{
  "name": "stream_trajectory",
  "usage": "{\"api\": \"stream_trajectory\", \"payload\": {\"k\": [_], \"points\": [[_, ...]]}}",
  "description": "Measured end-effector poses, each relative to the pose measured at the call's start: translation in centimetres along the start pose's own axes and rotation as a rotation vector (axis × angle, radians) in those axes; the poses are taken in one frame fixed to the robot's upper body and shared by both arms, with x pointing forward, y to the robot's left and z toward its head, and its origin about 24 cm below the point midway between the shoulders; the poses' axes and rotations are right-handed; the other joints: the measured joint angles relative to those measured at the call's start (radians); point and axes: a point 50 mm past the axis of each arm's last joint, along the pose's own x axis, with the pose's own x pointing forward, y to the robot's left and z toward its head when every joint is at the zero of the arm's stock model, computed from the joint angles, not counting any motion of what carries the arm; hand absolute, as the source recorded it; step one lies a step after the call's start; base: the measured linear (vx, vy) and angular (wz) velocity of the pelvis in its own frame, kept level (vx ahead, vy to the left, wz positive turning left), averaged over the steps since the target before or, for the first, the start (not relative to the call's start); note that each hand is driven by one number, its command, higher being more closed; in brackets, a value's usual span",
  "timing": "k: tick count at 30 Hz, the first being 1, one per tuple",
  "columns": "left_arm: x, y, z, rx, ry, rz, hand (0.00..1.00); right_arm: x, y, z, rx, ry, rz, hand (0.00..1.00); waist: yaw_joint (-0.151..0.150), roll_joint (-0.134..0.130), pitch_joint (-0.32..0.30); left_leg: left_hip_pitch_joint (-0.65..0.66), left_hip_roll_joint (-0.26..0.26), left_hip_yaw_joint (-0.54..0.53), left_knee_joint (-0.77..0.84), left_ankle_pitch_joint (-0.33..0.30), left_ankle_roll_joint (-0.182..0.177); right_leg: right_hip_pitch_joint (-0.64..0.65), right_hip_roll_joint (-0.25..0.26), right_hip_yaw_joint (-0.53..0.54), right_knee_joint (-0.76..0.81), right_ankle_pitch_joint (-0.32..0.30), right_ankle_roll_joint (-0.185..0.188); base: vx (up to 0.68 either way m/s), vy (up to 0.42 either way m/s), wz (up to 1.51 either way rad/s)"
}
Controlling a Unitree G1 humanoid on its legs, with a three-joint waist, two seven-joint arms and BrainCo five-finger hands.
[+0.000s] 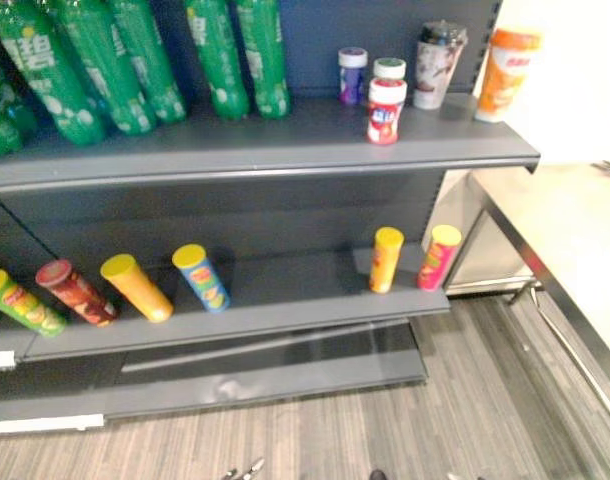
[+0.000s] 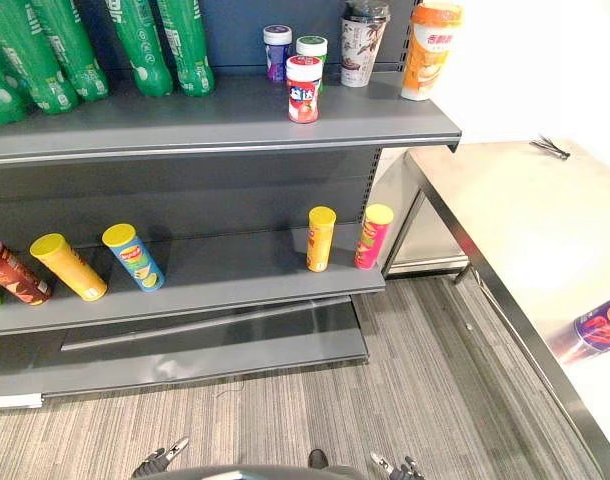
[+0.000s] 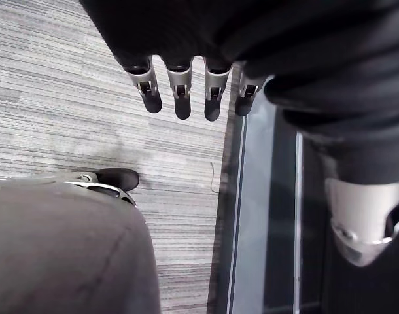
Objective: Put the gum and the chips on the shelf.
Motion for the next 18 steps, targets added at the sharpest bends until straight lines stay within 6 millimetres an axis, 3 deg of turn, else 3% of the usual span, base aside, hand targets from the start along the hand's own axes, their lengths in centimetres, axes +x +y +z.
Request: {"api": "stream_trajectory", "payload": {"k": [8, 10, 11, 14, 16, 18], "points": [[0.0, 0.0, -0.3, -0.009, 0.001, 0.000, 0.00, 0.0, -0.4, -0.5, 0.032, 0.028, -0.032, 0.00, -0.001, 0.001, 0.008, 0.008, 0.000, 0.002, 0.007, -0.007, 0.009, 0.003, 0.000, 0.001, 0.013, -0.011, 0.002, 0.00, 0.001, 0.00], [0.1, -0.1, 0.2, -0.037, -0.009, 0.000, 0.00, 0.2, -0.2, -0.3, 0.053, 0.029, -0.038, 0.00, 0.000, -0.005, 0.032, -0.003, 0.004, 0.006, 0.079, -0.042, 0.007, -0.007, -0.002, 0.009, 0.074, -0.041, 0.007, 0.02, 0.018, -0.06], [0.2, -0.3, 0.7, -0.041, -0.023, -0.003, 0.00, 0.3, -0.1, 0.0, 0.065, 0.025, -0.041, 0.00, 0.000, -0.007, 0.061, -0.024, 0.013, 0.009, 0.164, -0.091, 0.009, -0.019, -0.003, 0.016, 0.129, -0.069, 0.012, -0.02, 0.019, -0.18], [0.4, -0.9, 1.2, -0.061, -0.036, -0.015, 0.00, 0.4, -0.6, 0.4, 0.125, 0.000, -0.068, 0.00, -0.001, 0.021, 0.094, -0.093, 0.051, 0.054, 0.369, -0.204, 0.025, -0.064, 0.012, 0.054, 0.215, -0.110, 0.032, -0.04, 0.044, -0.36], [0.3, -1.3, 1.2, -0.124, -0.040, -0.014, 0.00, 0.4, -0.5, 1.0, 0.155, -0.030, -0.068, 0.00, -0.005, 0.041, 0.103, -0.127, 0.092, 0.130, 0.456, -0.255, 0.036, -0.088, 0.030, 0.103, 0.213, -0.097, 0.055, -0.06, 0.126, -0.91], [0.4, -1.3, 1.9, -0.152, -0.070, -0.011, 0.00, 0.4, 0.1, 1.5, 0.182, -0.051, -0.054, 0.00, -0.002, 0.041, 0.103, -0.181, 0.142, 0.212, 0.528, -0.301, 0.046, -0.142, 0.040, 0.125, 0.199, -0.073, 0.094, -0.11, 0.199, -1.29]]}}
